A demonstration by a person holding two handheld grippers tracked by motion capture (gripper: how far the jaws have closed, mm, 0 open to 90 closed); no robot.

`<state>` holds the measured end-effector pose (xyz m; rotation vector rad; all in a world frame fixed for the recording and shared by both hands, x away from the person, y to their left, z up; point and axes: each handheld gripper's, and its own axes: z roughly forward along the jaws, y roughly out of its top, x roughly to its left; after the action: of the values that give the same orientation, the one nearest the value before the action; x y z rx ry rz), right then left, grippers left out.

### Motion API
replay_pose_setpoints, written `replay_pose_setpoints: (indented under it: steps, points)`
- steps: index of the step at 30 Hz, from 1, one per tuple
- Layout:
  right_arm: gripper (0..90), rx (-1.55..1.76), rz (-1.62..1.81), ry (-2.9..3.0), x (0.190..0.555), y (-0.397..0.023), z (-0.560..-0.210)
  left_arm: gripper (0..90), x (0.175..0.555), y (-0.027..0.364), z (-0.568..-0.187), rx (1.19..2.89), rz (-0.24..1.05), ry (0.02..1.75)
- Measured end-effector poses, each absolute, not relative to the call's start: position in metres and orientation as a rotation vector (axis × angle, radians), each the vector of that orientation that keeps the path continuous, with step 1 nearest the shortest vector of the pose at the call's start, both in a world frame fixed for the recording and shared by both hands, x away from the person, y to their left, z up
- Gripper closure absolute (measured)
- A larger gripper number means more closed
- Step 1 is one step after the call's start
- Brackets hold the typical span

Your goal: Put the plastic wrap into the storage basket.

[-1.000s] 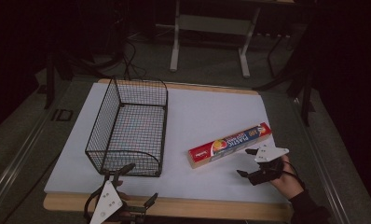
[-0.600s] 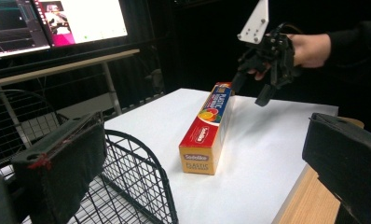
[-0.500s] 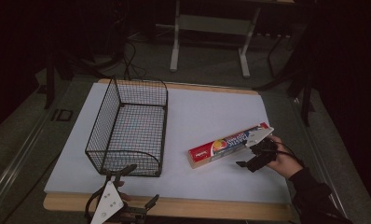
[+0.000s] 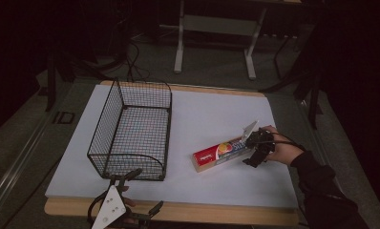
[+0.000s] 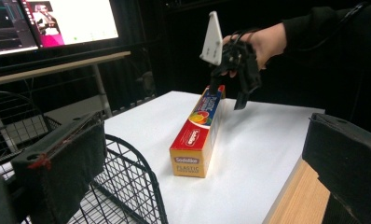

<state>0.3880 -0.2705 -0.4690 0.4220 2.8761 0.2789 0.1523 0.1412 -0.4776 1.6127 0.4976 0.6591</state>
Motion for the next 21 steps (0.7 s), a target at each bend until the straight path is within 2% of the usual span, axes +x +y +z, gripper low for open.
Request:
replay_pose_setpoints:
  steps: [14,15,21]
  points:
    - [10.0,0.168,-0.005,2.890,0.410,-0.238,-0.470,0.2,0.152,0.143,-0.478,1.608,0.647,0.504]
    - [10.0,0.074,-0.038,2.885,0.411,-0.229,-0.474,0.2,0.152,0.143,-0.478,1.608,0.647,0.504]
    - [10.0,-0.014,-0.103,2.880,0.413,-0.216,-0.484,0.2,0.153,0.144,-0.478,1.606,0.641,0.508]
